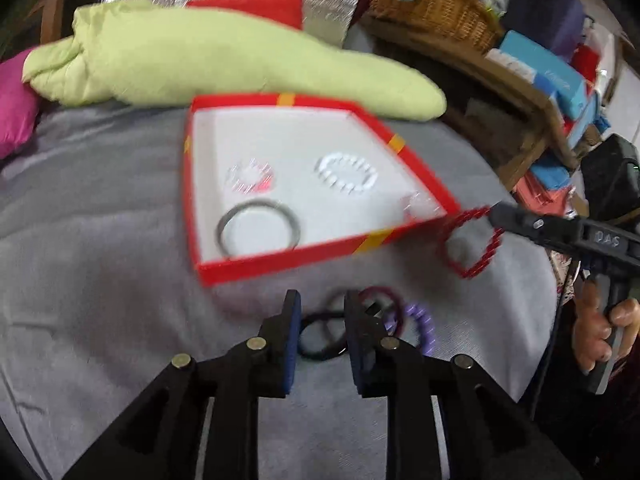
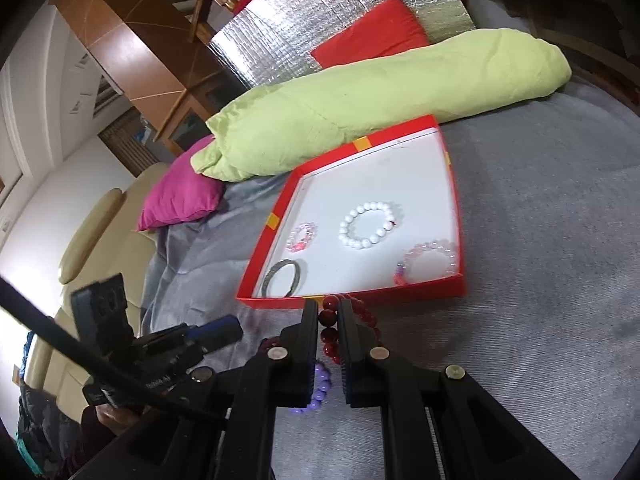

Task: Organize jewelry
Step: 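Carry the hair tie toward the tray with the left gripper while the right gripper carries the red bracelet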

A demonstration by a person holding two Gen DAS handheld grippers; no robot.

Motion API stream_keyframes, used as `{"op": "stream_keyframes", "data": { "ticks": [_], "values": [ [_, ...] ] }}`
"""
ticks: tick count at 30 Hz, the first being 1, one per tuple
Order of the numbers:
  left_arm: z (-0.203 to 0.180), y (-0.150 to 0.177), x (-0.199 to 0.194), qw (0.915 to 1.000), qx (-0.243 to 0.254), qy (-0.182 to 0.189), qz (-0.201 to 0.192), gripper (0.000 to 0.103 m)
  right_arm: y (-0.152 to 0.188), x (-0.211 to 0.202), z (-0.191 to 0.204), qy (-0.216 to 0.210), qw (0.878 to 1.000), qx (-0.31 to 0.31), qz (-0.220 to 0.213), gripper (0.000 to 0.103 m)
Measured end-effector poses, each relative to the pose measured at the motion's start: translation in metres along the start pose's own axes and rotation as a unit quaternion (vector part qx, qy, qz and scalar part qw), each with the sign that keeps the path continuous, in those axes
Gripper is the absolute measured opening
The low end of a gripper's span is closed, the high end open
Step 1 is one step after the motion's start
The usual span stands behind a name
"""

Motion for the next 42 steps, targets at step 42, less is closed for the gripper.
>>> {"op": "stream_keyframes", "data": {
  "ticks": [42],
  "values": [
    [0.043,-0.086,0.005,0.9939,-0.059,-0.055,-0.075,0.007,-0.090,0.031,0.007,-0.031,0.995,0.068,-0.064,0.011]
  ]
}}
Point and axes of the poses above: each gripper's, at about its wrist camera, not at the fingertips, and x roughly the way its jaws point, z to its left, y to its underside, the point moved 4 cm from there along x, roughly the way its jaws point, and after that the axes turned 14 degrees about x, right-handed, at the moved point
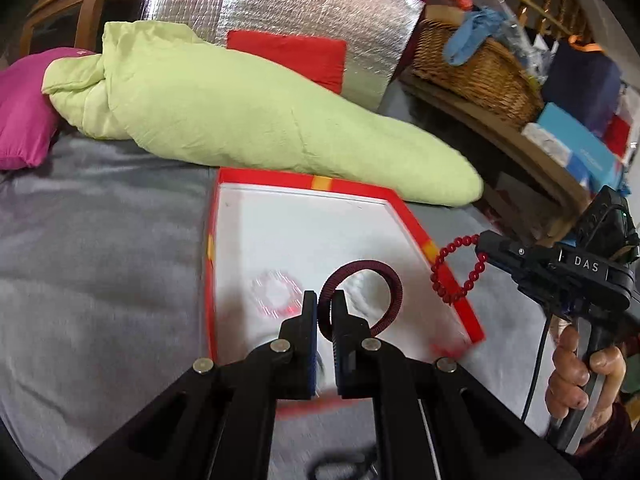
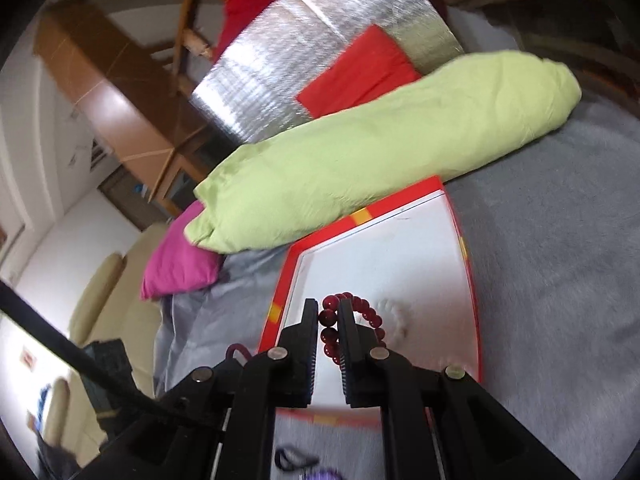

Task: Organize jewelry
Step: 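Carry the hair tie toward the tray with the left gripper while the right gripper carries the red bracelet, then release the hair tie in the tray with the left gripper while the right gripper releases the red bracelet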

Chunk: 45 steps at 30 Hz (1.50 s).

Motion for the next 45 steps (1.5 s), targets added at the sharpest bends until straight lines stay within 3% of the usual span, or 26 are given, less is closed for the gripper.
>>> {"op": "stream_keyframes", "data": {
  "ticks": [5,10,16,22,25,27,28,29,30,31,36,45],
  "values": [
    [0.023,-0.028,0.037,0.9994,-0.022,-0.017,0.019,0.006,-0.024,0.042,-0.015,0.032,0.999,0.021,0.016,0.011],
    [0.037,-0.045,0.070,0.9987,-0.019,-0.030,0.036,0.006,-0.038,0.075,-0.008,0.031,0.999,0.016,0.029,0.011],
    [0.046,-0.041,0.103,0.9965,-0.011,-0.040,0.073,0.007,-0.047,0.109,-0.005,0.013,0.998,0.025,0.053,0.011],
    [0.046,-0.037,0.117,0.9952,-0.008,-0.041,0.089,0.007,-0.061,0.126,-0.028,0.036,0.997,0.049,0.047,0.014],
    [0.041,-0.037,0.117,0.9950,0.003,-0.040,0.091,0.016,-0.065,0.122,-0.038,0.054,0.996,0.060,0.040,0.014],
    [0.037,-0.040,0.111,0.9959,0.008,-0.039,0.081,0.040,-0.067,0.119,-0.040,0.061,0.996,0.058,0.036,0.015],
    [0.036,-0.042,0.107,0.9964,0.011,-0.040,0.073,0.047,-0.067,0.117,-0.039,0.064,0.996,0.057,0.033,0.016],
    [0.034,-0.043,0.102,0.9969,0.014,-0.041,0.065,0.053,-0.067,0.114,-0.037,0.067,0.996,0.054,0.030,0.023],
    [0.032,-0.045,0.096,0.9973,0.018,-0.042,0.057,0.053,-0.067,0.111,-0.035,0.068,0.996,0.050,0.030,0.033],
    [0.031,-0.045,0.091,0.9973,0.019,-0.044,0.055,0.053,-0.066,0.108,-0.032,0.068,0.996,0.046,0.027,0.036],
    [0.030,-0.039,0.069,0.9961,0.017,-0.068,0.054,0.057,-0.060,0.090,-0.019,0.071,0.997,0.011,0.016,0.036],
    [0.025,-0.017,0.022,0.9797,0.059,-0.179,0.068,0.071,-0.037,0.055,0.000,0.098,0.994,-0.038,-0.003,0.036]
  ]
}}
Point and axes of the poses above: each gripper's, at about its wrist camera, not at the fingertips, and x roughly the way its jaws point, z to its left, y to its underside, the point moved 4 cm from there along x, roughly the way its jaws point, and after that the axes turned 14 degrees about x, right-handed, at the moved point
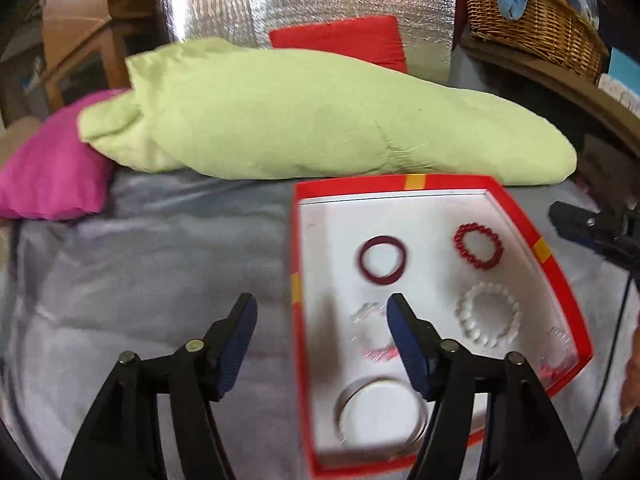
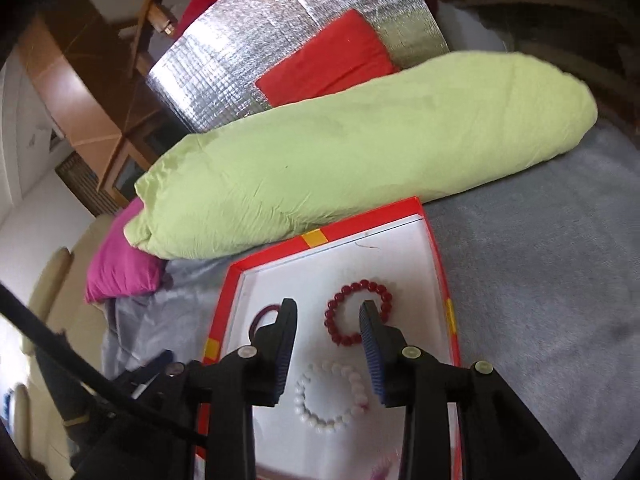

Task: Organize jewelry
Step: 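Release the hair tie in the tray with the left gripper while the right gripper releases the red bracelet, then move the left gripper to the black hair tie while the right gripper approaches the purple bracelet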

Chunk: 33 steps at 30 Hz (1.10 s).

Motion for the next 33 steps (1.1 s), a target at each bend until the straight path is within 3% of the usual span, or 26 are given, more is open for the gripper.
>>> {"op": "stream_keyframes", "data": {
  "ticks": [10,18,26,33],
  "values": [
    [0.001,0.040,-0.057,0.9976,0.023,-0.064,-0.015,0.073,0.037,-0.062,0.007,0.024,0.998,-0.055,-0.032,0.038],
    [0.008,0.074,-0.094,0.9972,0.006,-0.068,-0.030,0.073,0.068,-0.105,0.000,0.010,0.998,-0.050,-0.041,0.038],
    [0.014,0.102,-0.112,0.9967,0.002,-0.075,-0.028,0.073,0.117,-0.126,0.005,0.028,0.995,-0.094,-0.036,0.038],
    [0.015,0.123,-0.118,0.9988,-0.005,-0.045,-0.017,0.073,0.148,-0.130,0.004,0.030,0.994,-0.102,-0.015,0.038]
  ]
}}
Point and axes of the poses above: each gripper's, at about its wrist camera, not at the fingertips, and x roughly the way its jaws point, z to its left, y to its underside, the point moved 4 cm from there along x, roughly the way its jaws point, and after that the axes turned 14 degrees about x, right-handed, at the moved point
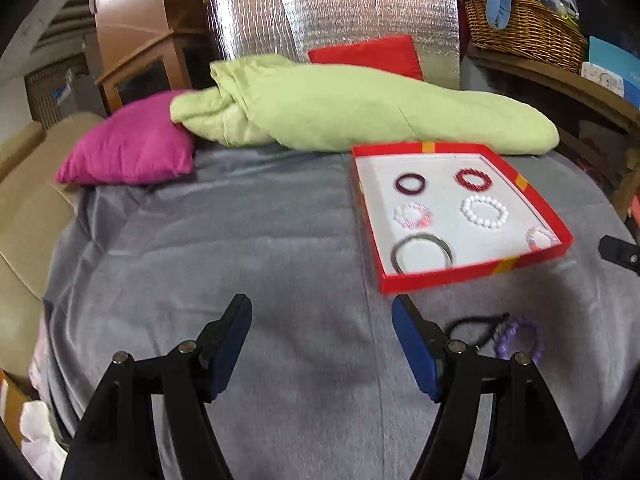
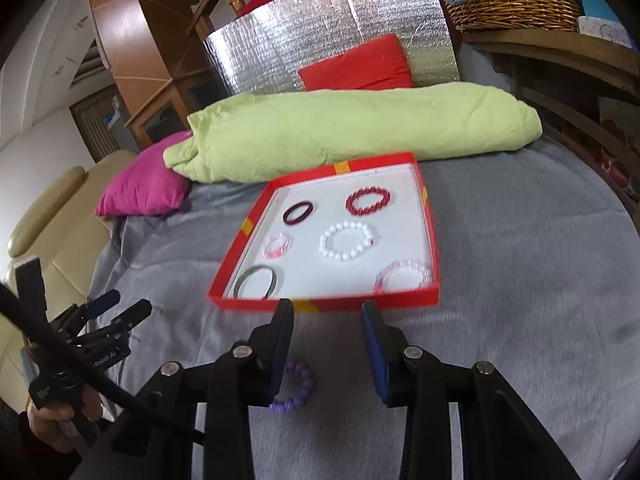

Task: Organize jewelry
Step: 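Move the left gripper to the black hair tie while the right gripper approaches the purple bracelet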

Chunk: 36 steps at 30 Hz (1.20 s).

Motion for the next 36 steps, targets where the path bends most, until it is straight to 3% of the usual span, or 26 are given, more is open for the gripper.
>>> {"op": "stream_keyframes", "data": {
  "ticks": [6,11,17,21,28,32,36],
  "values": [
    [0.002,0.017,0.010,0.9987,-0.027,0.027,0.032,0.073,0.009,0.006,-0.001,0.001,1.000,0.000,0.016,0.038],
    [-0.003,0.030,0.028,0.9949,-0.034,0.039,0.086,0.076,0.014,0.014,-0.003,-0.001,0.999,0.005,0.035,0.038],
    [-0.011,0.033,0.029,0.9911,-0.055,0.104,0.063,0.076,0.021,0.023,0.000,0.002,0.998,-0.006,0.055,0.038],
    [-0.016,0.037,0.036,0.9806,-0.084,0.160,0.075,0.076,0.024,0.027,0.000,0.007,0.998,-0.011,0.064,0.038],
    [-0.021,0.030,0.033,0.9831,-0.070,0.151,0.076,0.076,0.028,0.036,-0.007,0.018,0.996,-0.008,0.088,0.038],
    [-0.018,0.030,0.037,0.9876,-0.063,0.105,0.098,0.076,0.038,0.045,-0.006,0.022,0.993,-0.017,0.112,0.038],
    [-0.008,0.036,0.038,0.9872,-0.080,0.073,0.117,0.076,0.049,0.054,0.001,0.029,0.991,-0.039,0.125,0.053]
  ]
}}
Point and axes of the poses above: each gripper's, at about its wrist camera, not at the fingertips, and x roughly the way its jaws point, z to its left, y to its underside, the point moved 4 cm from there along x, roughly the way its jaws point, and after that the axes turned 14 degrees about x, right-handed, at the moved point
